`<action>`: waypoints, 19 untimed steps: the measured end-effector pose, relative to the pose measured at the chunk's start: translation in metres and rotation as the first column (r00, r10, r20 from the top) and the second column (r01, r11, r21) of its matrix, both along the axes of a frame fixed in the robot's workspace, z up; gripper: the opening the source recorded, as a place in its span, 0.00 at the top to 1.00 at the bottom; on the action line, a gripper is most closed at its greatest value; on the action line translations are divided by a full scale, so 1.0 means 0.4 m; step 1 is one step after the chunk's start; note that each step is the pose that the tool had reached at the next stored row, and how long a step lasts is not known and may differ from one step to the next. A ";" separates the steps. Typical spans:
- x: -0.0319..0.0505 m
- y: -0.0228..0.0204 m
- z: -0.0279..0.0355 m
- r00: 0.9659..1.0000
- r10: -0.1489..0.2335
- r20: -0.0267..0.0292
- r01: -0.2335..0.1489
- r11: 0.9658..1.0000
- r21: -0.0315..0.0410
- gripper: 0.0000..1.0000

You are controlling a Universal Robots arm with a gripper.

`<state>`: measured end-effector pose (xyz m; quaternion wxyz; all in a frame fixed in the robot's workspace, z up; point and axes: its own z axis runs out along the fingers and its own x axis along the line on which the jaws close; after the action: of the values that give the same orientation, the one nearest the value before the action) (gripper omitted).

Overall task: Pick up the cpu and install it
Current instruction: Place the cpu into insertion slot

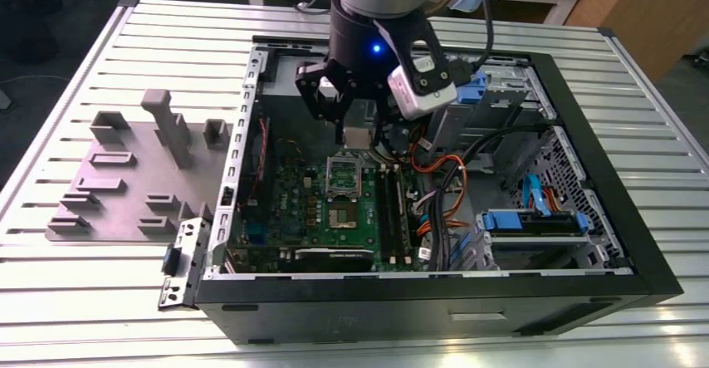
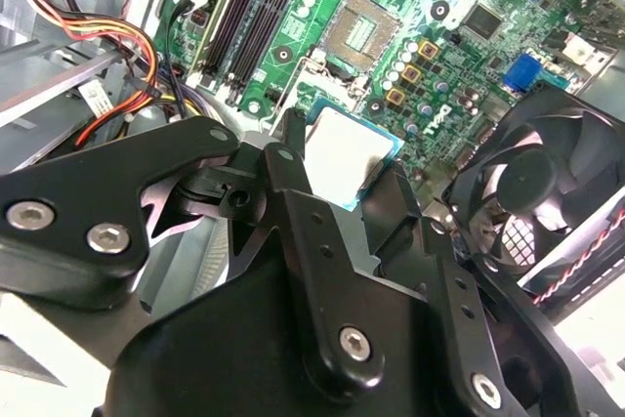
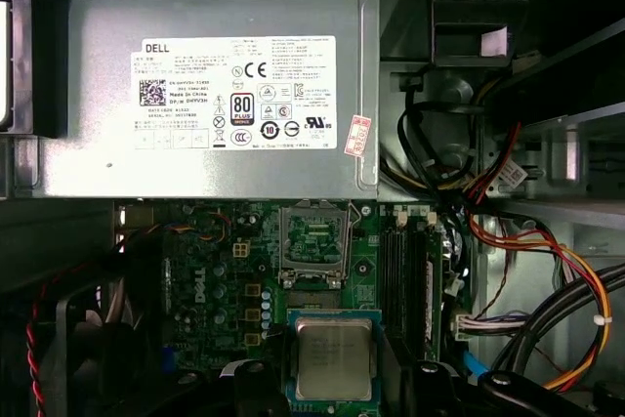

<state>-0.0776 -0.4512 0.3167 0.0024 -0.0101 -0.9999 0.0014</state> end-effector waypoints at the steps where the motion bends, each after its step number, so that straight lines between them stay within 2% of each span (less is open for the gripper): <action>1: 0.000 0.000 -0.001 1.000 0.000 0.000 0.000 1.000 0.000 0.53; 4: 0.000 0.000 -0.008 1.000 0.000 0.000 0.000 1.000 0.000 0.53; 19: 0.000 0.000 -0.021 1.000 -0.001 0.000 0.001 1.000 0.000 0.53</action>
<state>-0.0776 -0.4514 0.3085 0.0023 -0.0108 -0.9999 0.0014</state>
